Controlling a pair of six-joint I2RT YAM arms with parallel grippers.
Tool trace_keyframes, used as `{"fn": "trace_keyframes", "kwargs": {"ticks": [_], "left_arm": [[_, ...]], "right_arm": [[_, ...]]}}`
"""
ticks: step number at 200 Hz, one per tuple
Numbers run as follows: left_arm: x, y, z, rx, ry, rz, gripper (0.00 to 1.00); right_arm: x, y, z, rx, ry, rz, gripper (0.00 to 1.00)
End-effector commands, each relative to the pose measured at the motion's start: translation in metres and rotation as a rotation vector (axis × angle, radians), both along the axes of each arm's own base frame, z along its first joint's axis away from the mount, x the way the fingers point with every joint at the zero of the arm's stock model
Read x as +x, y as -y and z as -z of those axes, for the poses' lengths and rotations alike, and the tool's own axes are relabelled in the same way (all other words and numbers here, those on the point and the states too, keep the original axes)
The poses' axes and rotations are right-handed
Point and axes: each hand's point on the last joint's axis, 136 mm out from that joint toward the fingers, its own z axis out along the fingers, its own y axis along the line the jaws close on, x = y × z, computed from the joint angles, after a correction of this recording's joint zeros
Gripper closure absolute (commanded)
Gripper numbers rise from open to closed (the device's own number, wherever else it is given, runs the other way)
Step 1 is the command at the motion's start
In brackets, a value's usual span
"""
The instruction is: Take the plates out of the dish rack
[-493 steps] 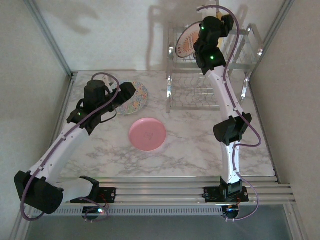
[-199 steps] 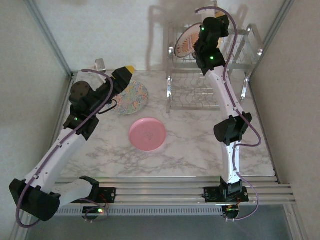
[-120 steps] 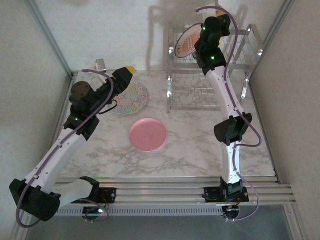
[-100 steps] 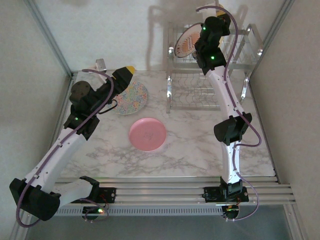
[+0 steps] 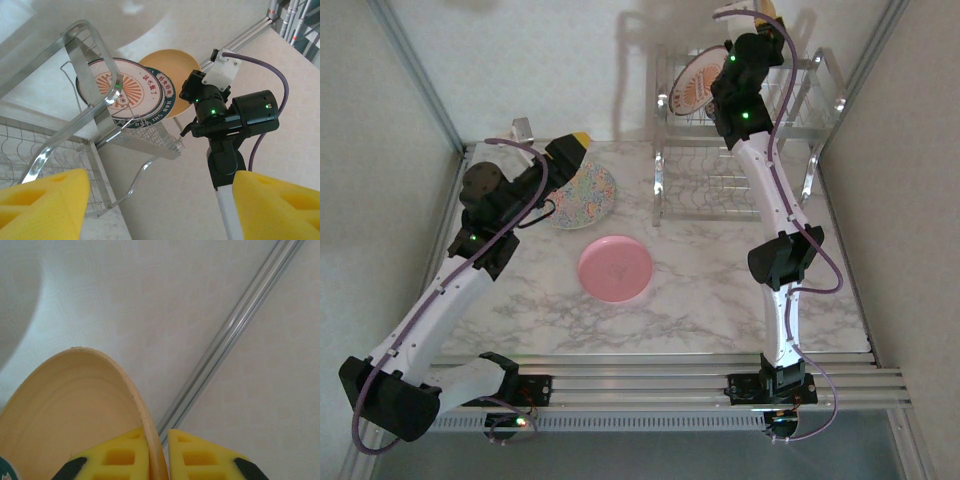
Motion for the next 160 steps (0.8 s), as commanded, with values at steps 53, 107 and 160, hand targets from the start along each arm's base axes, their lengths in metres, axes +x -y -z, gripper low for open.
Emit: {"fn": "trace_keyframes", "kwargs": {"ticks": [53, 107, 160], "left_arm": [[-0.008, 0.005, -0.013, -0.016, 0.044, 0.037, 0.25], [-0.010, 0.010, -0.022, -0.040, 0.062, 0.068, 0.25], [-0.019, 0.005, -0.063, -0.150, 0.178, 0.080, 0.25]], "right_arm": [[-0.026, 0.016, -0.043, -0.015, 0.127, 0.043, 1.00], [-0.035, 0.024, -0.054, -0.036, 0.147, 0.067, 1.00], [-0.045, 0.029, -0.066, -0.033, 0.173, 0.072, 1.00]]}}
